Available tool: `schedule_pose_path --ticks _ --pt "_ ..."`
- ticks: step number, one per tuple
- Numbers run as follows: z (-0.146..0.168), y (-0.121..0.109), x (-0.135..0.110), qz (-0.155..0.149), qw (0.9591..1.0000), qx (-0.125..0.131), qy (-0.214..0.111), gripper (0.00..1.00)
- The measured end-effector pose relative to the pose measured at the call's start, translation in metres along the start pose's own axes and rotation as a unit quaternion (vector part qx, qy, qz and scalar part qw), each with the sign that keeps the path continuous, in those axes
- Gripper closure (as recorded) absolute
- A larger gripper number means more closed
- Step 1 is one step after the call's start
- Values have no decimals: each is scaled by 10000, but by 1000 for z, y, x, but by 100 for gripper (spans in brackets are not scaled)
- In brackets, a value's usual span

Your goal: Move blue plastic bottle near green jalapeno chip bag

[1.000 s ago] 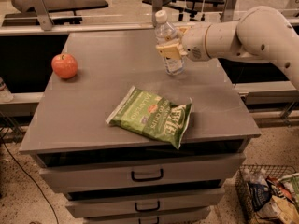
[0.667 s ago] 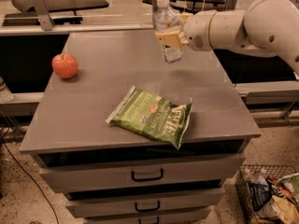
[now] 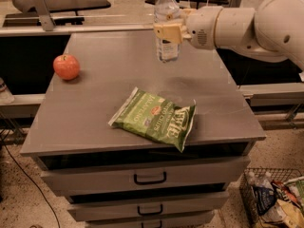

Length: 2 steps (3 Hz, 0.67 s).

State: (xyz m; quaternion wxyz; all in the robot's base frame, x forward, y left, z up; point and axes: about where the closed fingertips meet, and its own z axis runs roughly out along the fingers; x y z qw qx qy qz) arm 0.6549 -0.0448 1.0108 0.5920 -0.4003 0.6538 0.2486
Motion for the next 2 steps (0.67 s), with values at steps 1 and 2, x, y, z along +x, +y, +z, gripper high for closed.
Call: schedule_pose_path --ticks 1,2 --pt "3 18 17 446 9989 -116 -55 100" --pt "11 31 40 706 9973 -207 -17 99"
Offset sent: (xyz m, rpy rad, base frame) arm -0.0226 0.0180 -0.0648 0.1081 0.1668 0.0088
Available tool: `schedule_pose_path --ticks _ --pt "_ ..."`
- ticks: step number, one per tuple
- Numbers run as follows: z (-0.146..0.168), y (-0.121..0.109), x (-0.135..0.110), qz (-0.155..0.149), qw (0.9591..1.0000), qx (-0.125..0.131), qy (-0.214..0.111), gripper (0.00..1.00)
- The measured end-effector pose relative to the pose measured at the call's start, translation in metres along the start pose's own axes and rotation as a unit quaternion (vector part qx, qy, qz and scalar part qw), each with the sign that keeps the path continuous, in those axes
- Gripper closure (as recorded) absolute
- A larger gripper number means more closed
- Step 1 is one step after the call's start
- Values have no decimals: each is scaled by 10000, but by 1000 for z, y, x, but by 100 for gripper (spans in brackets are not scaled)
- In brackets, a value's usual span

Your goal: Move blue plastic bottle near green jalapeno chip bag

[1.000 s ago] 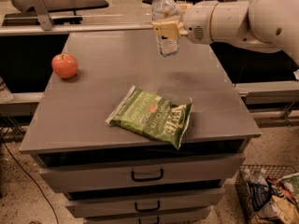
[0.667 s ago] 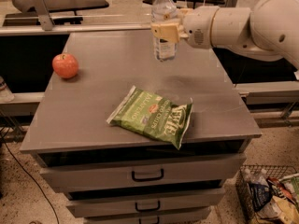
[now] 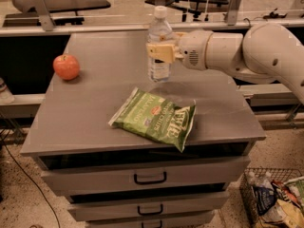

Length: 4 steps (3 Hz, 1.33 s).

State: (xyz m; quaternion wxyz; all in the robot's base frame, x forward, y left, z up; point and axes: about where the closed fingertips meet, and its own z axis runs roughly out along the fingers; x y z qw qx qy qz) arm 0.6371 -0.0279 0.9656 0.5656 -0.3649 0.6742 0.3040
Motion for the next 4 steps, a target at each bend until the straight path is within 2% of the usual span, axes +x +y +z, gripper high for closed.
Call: schedule_pose_path --ticks 2,4 --pt "9 3 26 30 9999 -137 19 53" --pt "8 20 37 273 9993 -237 -133 6"
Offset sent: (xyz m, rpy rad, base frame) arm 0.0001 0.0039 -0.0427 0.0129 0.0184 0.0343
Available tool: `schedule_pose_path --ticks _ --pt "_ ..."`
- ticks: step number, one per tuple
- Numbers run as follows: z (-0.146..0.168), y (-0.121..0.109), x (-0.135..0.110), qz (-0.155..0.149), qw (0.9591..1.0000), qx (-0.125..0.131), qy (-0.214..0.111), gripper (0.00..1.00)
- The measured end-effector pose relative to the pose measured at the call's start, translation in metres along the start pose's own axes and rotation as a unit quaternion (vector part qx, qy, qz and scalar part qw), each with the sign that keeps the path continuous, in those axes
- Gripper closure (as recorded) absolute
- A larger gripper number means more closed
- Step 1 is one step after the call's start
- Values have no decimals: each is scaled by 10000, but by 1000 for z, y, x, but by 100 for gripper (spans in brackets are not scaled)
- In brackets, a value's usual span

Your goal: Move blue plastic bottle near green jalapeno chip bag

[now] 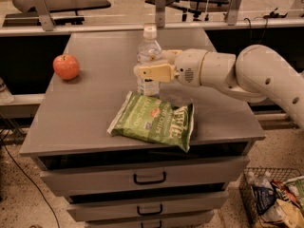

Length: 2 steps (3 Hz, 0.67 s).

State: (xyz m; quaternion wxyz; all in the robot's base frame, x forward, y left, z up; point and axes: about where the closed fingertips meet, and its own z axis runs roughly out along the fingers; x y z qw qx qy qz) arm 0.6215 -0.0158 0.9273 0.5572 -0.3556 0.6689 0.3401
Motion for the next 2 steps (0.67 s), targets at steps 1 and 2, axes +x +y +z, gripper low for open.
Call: schedule_pose_path --ticks 1,2 --pt "-3 3 3 32 10000 0 -21 0" --pt "-8 2 3 -47 10000 37 9 0"
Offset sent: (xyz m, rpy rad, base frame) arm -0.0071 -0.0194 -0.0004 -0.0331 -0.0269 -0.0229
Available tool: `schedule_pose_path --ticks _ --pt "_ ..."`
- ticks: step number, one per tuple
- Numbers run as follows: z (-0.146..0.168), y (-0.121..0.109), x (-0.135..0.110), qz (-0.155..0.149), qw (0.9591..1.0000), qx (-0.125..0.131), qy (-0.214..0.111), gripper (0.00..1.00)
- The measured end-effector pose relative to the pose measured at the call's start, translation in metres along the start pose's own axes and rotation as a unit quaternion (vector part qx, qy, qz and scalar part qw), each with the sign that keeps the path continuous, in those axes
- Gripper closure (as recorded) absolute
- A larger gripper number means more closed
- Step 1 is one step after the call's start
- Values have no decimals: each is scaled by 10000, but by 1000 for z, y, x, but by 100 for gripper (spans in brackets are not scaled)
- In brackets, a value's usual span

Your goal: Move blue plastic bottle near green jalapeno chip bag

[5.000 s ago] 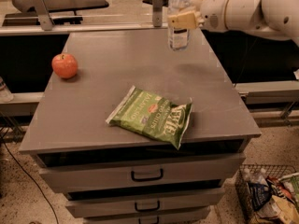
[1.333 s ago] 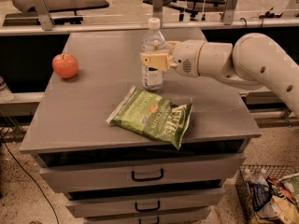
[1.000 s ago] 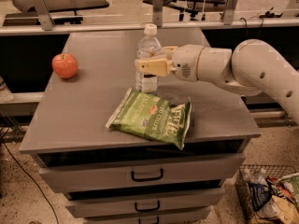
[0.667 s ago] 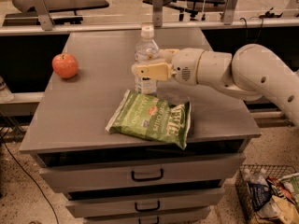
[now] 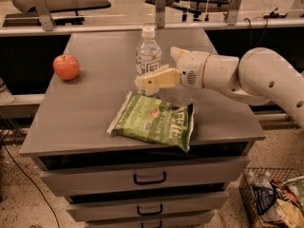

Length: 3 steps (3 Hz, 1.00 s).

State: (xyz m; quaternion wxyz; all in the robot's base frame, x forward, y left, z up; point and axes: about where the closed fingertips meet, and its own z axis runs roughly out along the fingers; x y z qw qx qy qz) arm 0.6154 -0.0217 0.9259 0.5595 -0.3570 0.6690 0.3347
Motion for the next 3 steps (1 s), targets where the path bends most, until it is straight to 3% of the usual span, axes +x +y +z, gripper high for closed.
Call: schedule_pose_path --ticks 1,2,3 --pt "-20 -15 -21 -385 9992 57 96 0" --pt "-88 -47 -83 -1399 9893 85 393 0" --pt "-87 -46 -84 -1401 9894 70 384 0"
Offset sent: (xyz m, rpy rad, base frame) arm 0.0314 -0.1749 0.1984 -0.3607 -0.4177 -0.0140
